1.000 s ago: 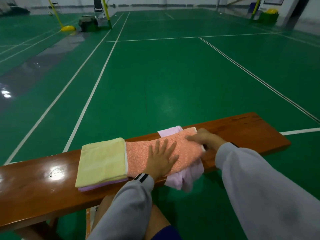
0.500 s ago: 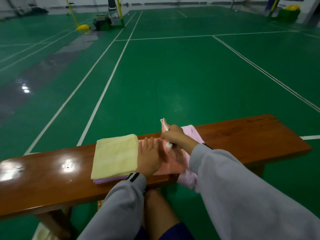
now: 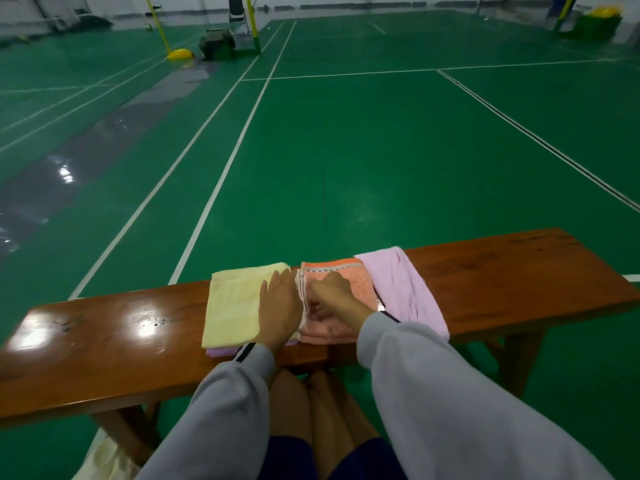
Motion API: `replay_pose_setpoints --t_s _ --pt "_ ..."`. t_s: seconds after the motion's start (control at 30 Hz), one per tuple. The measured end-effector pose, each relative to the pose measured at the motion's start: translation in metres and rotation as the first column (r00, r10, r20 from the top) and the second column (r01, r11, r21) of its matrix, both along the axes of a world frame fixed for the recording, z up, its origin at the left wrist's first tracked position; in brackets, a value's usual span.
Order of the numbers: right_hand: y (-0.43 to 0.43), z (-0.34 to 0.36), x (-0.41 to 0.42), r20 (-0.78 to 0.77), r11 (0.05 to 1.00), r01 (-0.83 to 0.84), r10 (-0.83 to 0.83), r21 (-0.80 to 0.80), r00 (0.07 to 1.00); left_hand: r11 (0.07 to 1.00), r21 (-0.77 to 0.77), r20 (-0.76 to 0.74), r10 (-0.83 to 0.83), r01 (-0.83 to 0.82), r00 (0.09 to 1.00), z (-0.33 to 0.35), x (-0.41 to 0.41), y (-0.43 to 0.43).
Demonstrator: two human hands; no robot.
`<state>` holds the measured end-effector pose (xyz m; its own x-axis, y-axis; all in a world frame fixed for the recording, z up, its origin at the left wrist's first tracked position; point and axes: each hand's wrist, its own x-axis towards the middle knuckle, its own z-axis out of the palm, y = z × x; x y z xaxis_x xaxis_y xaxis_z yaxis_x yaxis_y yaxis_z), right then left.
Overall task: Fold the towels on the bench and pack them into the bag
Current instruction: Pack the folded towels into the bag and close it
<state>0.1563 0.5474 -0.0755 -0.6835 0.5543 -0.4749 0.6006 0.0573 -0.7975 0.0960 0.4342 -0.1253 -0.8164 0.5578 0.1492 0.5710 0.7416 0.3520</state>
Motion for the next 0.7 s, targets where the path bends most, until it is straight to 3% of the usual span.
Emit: replay_pose_setpoints --t_s 0.07,0.13,0.2,0.27,0.37,0.43,0.5,0.63,0.7 --pt "0.012 0.001 0.002 -0.023 0.999 0.02 -0.019 0.049 1.0 0.983 0.177 -0.056 0.056 -0.045 0.997 0.009 0.002 0.007" --pt "0.03 -0.003 0.007 -0.078 0.929 0.054 -0.027 0.367 0.997 0.981 0.194 -0.02 0.022 -0.017 1.0 0.017 0.004 0.016" --pt "0.048 -0.007 0.013 -0.062 0.782 0.04 -0.001 0.622 0.998 0.997 0.062 0.058 -0.039 0.035 0.998 0.017 0.003 0.024" --pt "0.061 -0.015 0.02 -0.016 0.673 -0.031 0.063 0.739 0.998 0.985 -0.119 0.051 -0.117 0.122 0.992 0.009 0.005 0.027" --pt "0.073 -0.034 0.035 0.101 0.576 -0.225 0.239 0.786 0.966 0.941 -0.287 -0.013 -0.188 0.176 0.982 -0.017 0.029 0.02" --pt "0.076 -0.051 0.043 0.223 0.532 -0.393 0.355 0.75 0.908 0.953 -0.275 -0.047 -0.145 0.127 0.988 -0.029 0.049 0.015" --pt "0.074 -0.065 0.047 0.306 0.528 -0.471 0.372 0.707 0.876 0.948 -0.303 -0.045 -0.114 0.095 0.992 -0.031 0.054 0.014" --pt "0.061 -0.067 0.043 0.301 0.531 -0.38 0.232 0.757 0.925 0.904 -0.416 -0.054 -0.138 0.103 0.989 -0.013 0.044 0.026" --pt "0.054 -0.059 0.04 0.239 0.519 -0.286 0.157 0.806 0.958 0.917 -0.39 -0.082 -0.125 0.083 0.989 -0.005 0.041 0.035"
